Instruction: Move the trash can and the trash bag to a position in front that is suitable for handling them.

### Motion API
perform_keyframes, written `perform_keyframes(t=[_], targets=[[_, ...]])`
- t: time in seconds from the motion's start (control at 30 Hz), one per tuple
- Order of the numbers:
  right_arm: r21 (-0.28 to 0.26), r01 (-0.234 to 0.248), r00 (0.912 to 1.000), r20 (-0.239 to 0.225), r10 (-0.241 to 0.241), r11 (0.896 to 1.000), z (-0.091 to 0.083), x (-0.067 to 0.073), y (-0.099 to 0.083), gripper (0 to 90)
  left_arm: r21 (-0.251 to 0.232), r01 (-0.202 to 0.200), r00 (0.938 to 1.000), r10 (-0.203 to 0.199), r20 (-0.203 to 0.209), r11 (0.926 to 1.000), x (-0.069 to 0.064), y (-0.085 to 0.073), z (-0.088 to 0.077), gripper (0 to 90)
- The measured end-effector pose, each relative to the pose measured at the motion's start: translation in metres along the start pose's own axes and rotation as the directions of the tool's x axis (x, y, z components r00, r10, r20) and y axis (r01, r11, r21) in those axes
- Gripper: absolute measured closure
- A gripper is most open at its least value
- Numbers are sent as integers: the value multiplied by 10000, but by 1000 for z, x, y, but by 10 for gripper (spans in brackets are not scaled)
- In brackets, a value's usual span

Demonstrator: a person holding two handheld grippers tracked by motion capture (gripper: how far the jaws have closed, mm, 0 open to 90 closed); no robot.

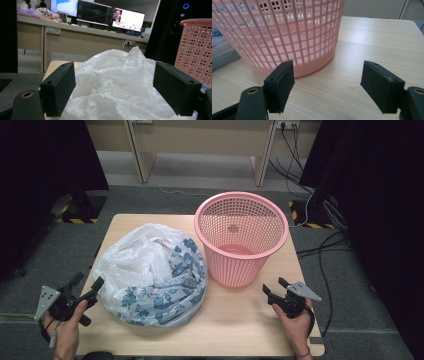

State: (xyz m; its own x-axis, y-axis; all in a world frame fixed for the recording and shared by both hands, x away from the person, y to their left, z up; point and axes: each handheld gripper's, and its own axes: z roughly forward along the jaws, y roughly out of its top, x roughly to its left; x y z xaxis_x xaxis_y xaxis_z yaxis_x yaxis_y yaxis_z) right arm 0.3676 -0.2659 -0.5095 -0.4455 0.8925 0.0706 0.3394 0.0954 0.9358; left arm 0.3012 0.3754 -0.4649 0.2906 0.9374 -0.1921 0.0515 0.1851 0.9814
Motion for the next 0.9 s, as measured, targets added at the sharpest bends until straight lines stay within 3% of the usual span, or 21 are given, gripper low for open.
perform_keyframes(t=[0.17,0.43,0.9], targets=[[9,7,10000,-7,-7,10000,0,0,0,270,140,-27,9991,21,423,9999,-16,12,10,191],[6,13,10000,-12,-13,10000,0,0,0,270,267,-367,9918,331,1232,9990,-39,29,31,193],[2,12,10000,-9,-12,10000,0,0,0,270,841,-887,9786,711,1931,9925,-66,43,76,203]])
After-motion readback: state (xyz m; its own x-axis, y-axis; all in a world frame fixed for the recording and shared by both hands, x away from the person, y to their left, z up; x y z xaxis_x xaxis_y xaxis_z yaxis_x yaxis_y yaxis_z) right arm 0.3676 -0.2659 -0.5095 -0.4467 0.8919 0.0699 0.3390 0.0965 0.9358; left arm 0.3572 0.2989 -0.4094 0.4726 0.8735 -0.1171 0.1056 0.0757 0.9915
